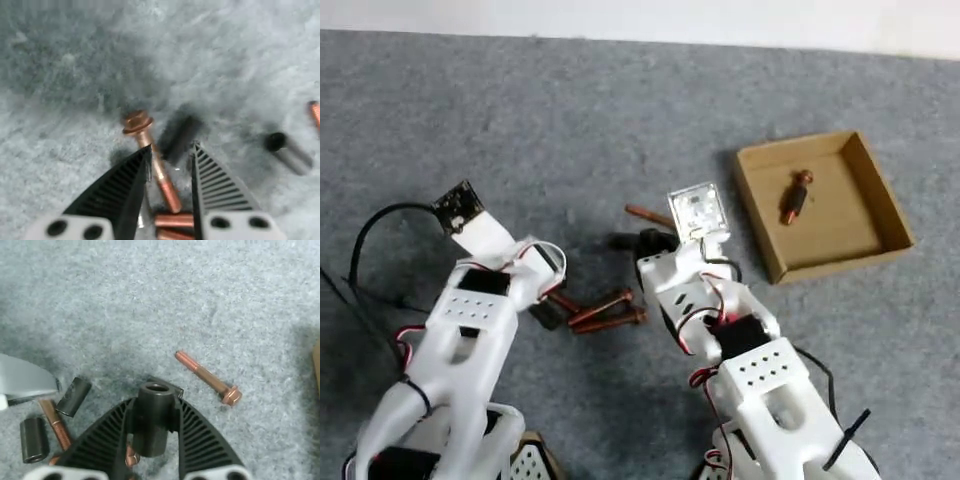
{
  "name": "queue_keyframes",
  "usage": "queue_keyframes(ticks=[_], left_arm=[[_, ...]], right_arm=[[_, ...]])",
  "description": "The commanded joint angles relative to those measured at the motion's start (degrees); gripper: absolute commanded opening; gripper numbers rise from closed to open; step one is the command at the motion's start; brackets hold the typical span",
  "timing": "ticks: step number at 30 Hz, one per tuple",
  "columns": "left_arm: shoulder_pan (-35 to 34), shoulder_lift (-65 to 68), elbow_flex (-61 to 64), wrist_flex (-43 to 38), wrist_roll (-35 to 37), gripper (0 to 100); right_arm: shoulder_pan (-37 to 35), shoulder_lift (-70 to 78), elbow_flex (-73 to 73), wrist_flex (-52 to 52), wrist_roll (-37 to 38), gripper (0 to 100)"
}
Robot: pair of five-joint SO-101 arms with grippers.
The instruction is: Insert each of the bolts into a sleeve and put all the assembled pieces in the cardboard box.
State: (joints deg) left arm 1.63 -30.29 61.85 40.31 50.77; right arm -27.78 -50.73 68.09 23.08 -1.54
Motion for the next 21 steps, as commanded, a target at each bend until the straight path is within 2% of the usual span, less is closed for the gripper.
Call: queue_keyframes(ticks=[1, 7, 21], left_arm=[[-0.04, 4.09, -3.47, -0.79, 0.09, 13], [-0.04, 10.07, -9.01, 5.01, 0.09, 13], [0.04, 16.75, -11.21, 5.01, 0.18, 13]], right_arm=[[0.31, -1.54, -0.66, -1.63, 0.70, 0.5], [0.31, -1.54, -0.66, -1.63, 0.70, 0.5], [0.31, -1.63, -0.66, -1.63, 0.79, 0.5]])
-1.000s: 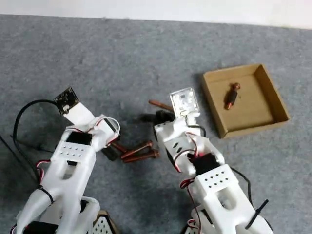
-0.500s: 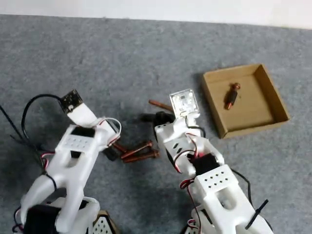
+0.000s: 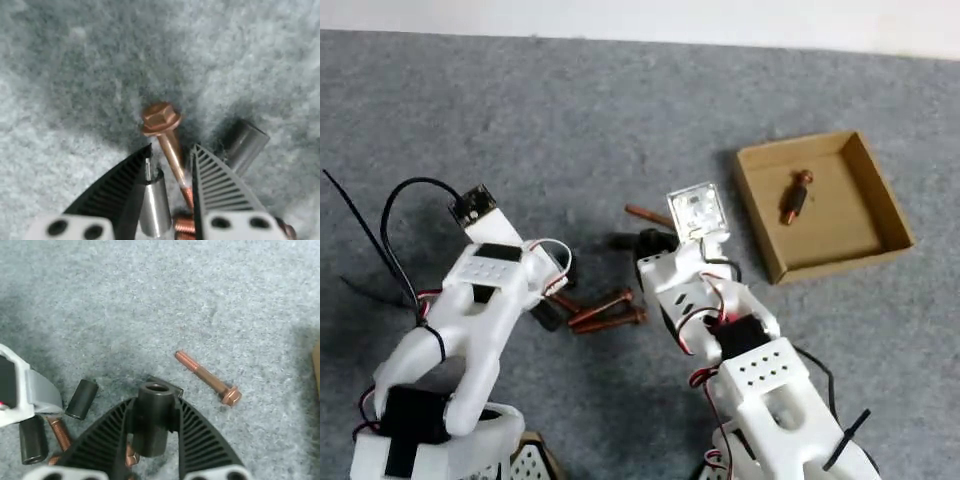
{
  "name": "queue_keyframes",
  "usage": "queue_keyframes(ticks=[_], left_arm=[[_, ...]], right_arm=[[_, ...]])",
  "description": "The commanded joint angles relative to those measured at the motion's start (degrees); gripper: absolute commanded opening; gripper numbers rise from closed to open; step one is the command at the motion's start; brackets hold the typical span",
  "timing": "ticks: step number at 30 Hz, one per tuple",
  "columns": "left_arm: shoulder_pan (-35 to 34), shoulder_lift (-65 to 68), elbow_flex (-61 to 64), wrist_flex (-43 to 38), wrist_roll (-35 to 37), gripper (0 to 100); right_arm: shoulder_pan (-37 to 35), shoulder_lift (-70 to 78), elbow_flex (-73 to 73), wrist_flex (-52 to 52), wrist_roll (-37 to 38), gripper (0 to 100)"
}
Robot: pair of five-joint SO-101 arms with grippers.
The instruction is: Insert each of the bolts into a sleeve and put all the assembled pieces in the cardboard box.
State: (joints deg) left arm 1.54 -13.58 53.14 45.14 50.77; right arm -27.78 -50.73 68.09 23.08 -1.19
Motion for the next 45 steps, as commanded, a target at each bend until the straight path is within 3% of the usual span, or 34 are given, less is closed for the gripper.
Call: queue_keyframes(ticks=[1, 20, 38, 43, 45], left_arm=[[0.13, 0.04, -2.51, 0.18, 0.18, 13], [-1.54, 2.42, -2.42, -4.22, 0.09, 13], [-1.63, 8.92, -7.34, -1.93, 0.09, 13], [-1.63, 8.92, -7.34, -1.93, 0.09, 0], [-1.63, 8.92, -7.34, -1.93, 0.09, 2]], right_arm=[[0.31, -1.63, -0.66, -1.63, 0.44, 0.5], [0.31, -1.63, -0.31, -1.63, 0.26, 0.5], [0.31, -1.63, -0.31, -1.63, 0.35, 0.5], [0.31, -1.63, -0.31, -1.63, 0.35, 0.5], [0.31, -1.63, -0.31, -1.63, 0.35, 0.5]])
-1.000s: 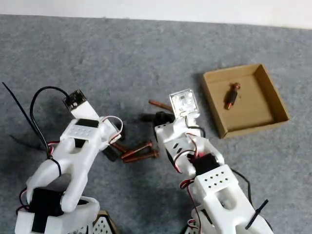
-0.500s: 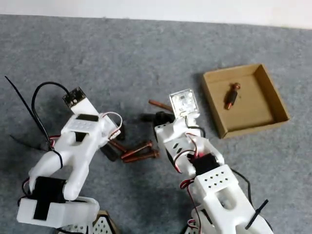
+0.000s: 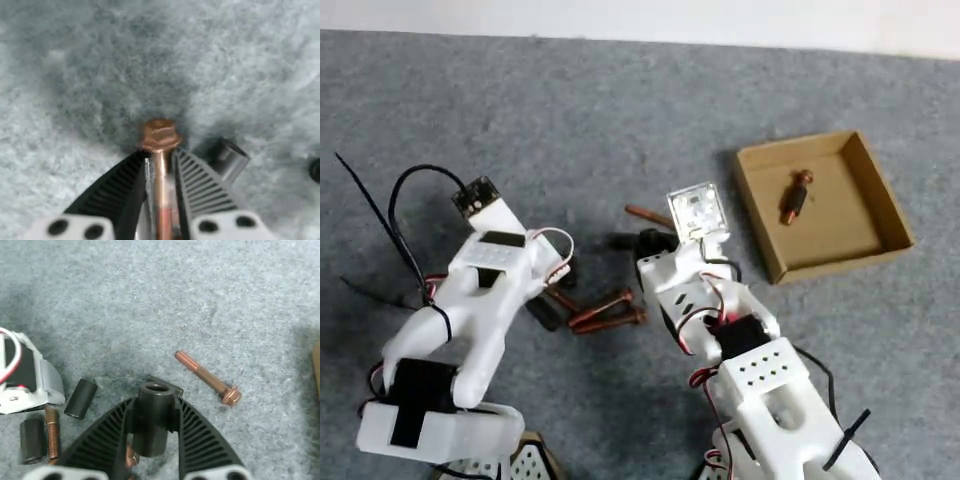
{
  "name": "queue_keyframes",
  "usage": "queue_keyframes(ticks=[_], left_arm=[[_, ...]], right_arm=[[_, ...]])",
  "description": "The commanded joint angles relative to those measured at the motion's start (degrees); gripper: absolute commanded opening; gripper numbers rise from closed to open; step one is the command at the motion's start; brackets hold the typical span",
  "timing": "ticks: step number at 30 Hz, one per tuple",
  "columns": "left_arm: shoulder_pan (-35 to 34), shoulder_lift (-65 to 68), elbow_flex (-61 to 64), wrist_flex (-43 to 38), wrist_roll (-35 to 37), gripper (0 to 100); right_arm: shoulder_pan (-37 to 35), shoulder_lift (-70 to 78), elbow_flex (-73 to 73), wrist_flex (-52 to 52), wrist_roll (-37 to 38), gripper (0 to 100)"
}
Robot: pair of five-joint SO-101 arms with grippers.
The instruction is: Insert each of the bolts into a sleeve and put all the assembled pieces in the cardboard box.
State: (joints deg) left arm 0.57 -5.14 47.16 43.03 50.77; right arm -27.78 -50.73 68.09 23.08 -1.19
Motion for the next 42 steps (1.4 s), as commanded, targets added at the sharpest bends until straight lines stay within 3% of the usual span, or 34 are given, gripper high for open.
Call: queue_keyframes(ticks=[1, 11, 15, 24, 31, 42], left_arm=[[-0.66, 0.48, -1.36, 0.18, 0.09, 2], [-1.36, 0.04, -3.21, 0.26, -2.20, 1], [-1.80, -6.02, -0.84, 1.05, -3.16, 0], [-2.07, -34.59, 14.11, 0.53, -7.56, 0], [-2.07, -58.51, 29.49, -7.91, -9.93, 0], [-1.89, -91.56, 44.09, -7.91, -12.57, 1]], right_arm=[[0.31, -1.63, -0.31, -1.63, 0.35, 0.5], [0.31, -1.63, -0.31, -1.63, 0.44, 0.5], [0.22, -1.71, -0.31, -1.63, 0.44, 0.5], [-3.21, -2.07, -0.22, -1.63, 0.44, 0.5], [-3.12, -2.15, -0.22, -1.63, 0.44, 0.5], [-3.21, -2.15, -0.22, -1.63, 0.44, 0.5]])
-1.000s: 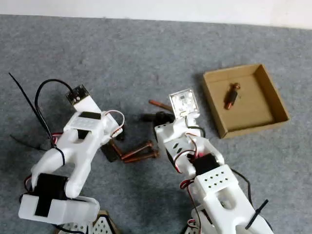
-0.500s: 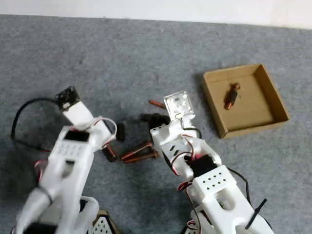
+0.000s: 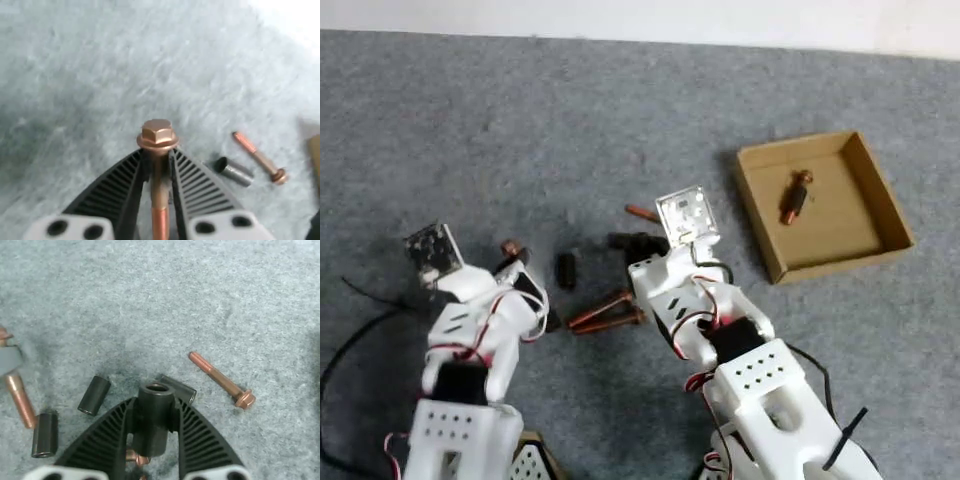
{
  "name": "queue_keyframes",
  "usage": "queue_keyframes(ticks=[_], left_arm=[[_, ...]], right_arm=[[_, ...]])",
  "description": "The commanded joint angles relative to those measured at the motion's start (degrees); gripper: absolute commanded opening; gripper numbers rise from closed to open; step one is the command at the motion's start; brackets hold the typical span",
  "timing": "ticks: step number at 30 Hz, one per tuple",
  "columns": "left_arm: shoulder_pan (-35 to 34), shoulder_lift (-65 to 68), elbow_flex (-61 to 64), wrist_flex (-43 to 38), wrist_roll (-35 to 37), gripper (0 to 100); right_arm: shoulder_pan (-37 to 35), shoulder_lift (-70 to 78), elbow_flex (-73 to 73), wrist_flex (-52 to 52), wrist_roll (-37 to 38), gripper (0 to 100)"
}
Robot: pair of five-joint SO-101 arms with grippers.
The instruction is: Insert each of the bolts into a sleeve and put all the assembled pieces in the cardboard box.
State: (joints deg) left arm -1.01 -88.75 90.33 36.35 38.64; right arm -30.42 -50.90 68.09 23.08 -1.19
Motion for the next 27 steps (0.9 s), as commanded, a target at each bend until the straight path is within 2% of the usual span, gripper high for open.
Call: queue_keyframes(ticks=[1, 5, 21, 27], left_arm=[[-0.31, -10.33, 2.07, -1.23, -0.44, 1], [-0.40, -16.92, 4.88, -1.23, -0.44, 1], [-0.40, -15.69, 4.70, -1.41, -0.26, 1], [-0.40, -15.69, 4.70, -1.41, -0.18, 1]], right_arm=[[-0.57, -1.98, -0.22, -1.63, 0.44, 0.5], [-0.57, -2.07, -0.22, -1.63, 0.44, 0.5], [-0.57, -2.07, -0.13, -1.63, 0.53, 0.5], [-0.66, -2.15, -0.13, -1.63, 2.99, 0.5]])
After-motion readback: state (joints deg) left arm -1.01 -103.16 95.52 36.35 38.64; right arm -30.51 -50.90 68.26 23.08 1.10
